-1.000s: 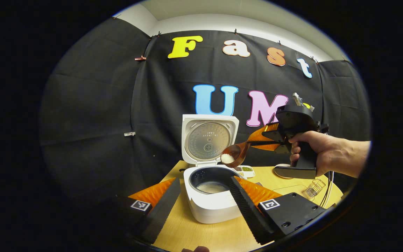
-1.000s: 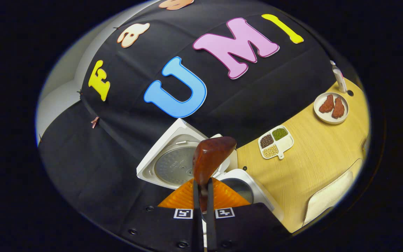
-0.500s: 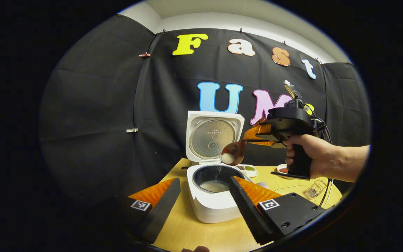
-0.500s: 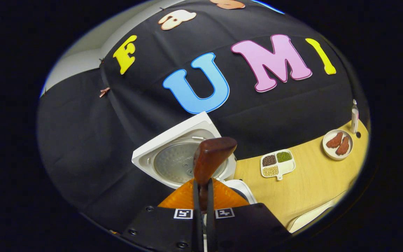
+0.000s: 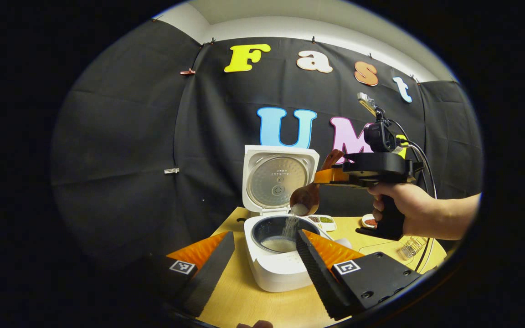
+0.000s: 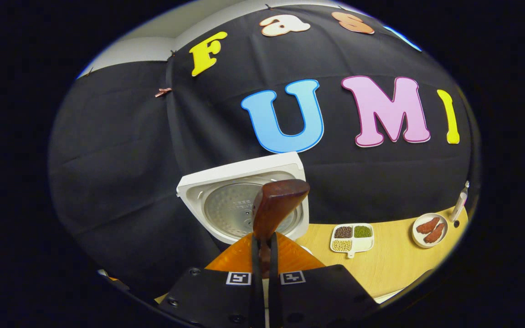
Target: Close the left gripper, press the button to open the rice cooker; take a wooden spoon from the chopstick holder with the right hand, scoop a spoonful of rice and pour it into the rice cooker, then put the wooden spoon back into the chopstick holder.
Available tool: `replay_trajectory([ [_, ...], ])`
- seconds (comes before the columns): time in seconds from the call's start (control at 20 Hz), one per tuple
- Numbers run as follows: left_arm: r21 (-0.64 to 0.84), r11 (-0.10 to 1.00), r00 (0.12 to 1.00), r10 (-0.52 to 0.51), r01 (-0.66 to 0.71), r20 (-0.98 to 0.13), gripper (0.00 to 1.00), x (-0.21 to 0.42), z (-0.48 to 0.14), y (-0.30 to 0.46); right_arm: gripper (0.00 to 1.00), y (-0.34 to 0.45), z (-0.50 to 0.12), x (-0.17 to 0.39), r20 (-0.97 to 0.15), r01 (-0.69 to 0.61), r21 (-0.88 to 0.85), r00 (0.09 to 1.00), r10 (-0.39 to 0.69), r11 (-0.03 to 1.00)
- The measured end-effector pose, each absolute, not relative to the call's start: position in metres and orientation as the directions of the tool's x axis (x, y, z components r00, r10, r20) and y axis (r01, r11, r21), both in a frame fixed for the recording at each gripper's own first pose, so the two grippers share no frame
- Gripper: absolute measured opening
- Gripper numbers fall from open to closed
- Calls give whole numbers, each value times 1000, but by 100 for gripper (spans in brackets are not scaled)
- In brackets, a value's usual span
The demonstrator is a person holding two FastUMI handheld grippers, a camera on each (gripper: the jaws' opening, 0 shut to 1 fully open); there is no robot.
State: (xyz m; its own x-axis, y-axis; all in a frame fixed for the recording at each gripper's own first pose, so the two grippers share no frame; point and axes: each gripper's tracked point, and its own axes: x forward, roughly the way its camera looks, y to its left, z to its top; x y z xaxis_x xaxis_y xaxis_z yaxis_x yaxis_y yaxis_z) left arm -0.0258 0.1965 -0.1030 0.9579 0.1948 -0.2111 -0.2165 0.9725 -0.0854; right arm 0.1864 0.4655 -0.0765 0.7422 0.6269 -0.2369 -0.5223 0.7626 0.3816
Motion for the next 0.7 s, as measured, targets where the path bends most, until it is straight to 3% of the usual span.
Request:
replay_trajectory([
  [0.7,-99,973,962,185,-208,-202,94,-26,-104,190,8,496,-50,135,-163,-755,-117,655,738,645],
])
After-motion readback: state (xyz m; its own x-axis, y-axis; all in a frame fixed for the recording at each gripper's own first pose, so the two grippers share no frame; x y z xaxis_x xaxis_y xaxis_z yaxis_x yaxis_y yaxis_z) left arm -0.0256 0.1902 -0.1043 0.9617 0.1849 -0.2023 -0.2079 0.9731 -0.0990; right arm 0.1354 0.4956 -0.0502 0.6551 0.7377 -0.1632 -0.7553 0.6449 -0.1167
